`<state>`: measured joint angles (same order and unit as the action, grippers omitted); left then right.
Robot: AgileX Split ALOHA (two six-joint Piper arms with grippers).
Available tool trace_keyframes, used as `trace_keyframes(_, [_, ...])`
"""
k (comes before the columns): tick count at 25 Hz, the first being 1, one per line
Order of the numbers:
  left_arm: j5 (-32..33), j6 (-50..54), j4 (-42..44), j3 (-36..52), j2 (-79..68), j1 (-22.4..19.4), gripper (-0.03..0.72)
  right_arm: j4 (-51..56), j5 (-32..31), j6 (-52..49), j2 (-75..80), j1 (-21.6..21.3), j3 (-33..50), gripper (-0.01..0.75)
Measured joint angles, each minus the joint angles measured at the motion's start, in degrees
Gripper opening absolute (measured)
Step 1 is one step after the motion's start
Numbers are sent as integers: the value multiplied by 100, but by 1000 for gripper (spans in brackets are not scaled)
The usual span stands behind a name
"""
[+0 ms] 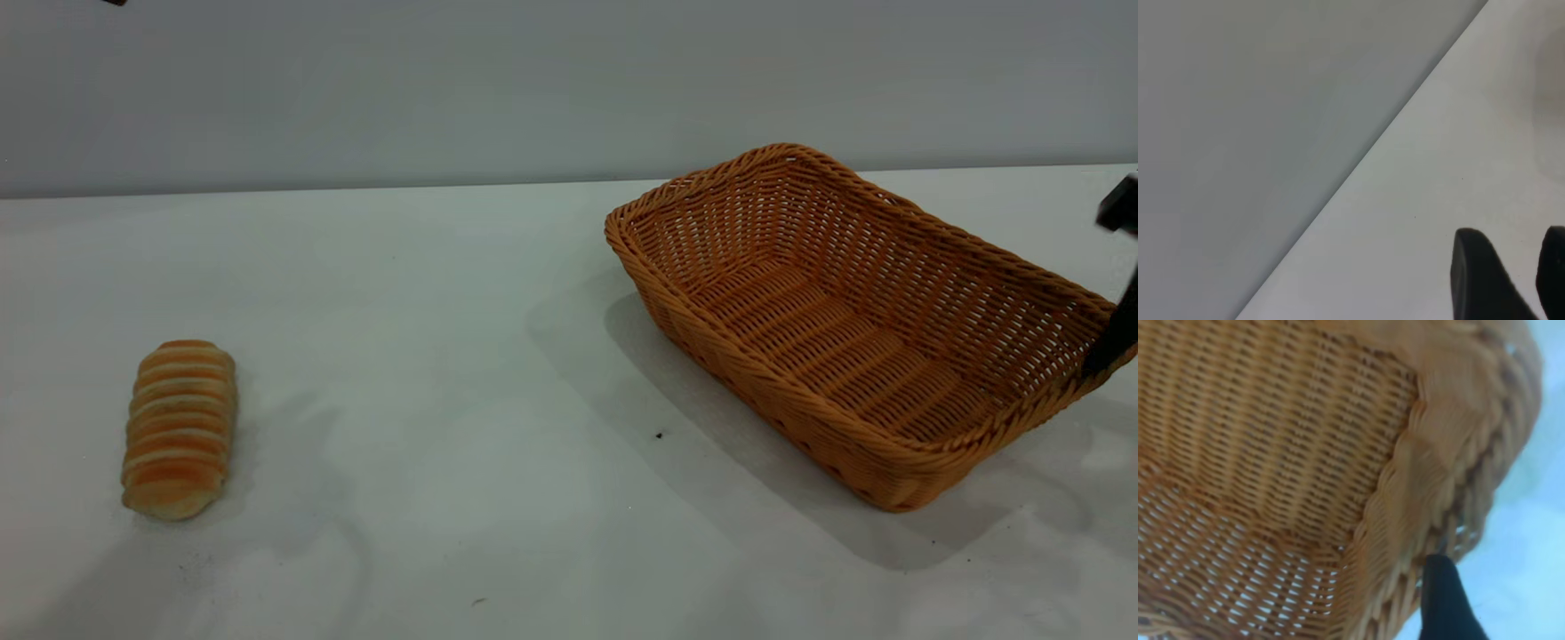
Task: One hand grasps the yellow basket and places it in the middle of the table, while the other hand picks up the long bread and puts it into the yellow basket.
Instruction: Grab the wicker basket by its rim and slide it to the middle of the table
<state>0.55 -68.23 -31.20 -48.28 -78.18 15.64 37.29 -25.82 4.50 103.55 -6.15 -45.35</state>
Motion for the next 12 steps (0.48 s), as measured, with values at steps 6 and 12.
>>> trace_keyframes(6, [-5,0,0,0,0,0,283,990,76,871,82,58,6,472])
trace_keyframes(12, [-55,0,0,0,0,0,283,1158,80,994,135,58,6,505])
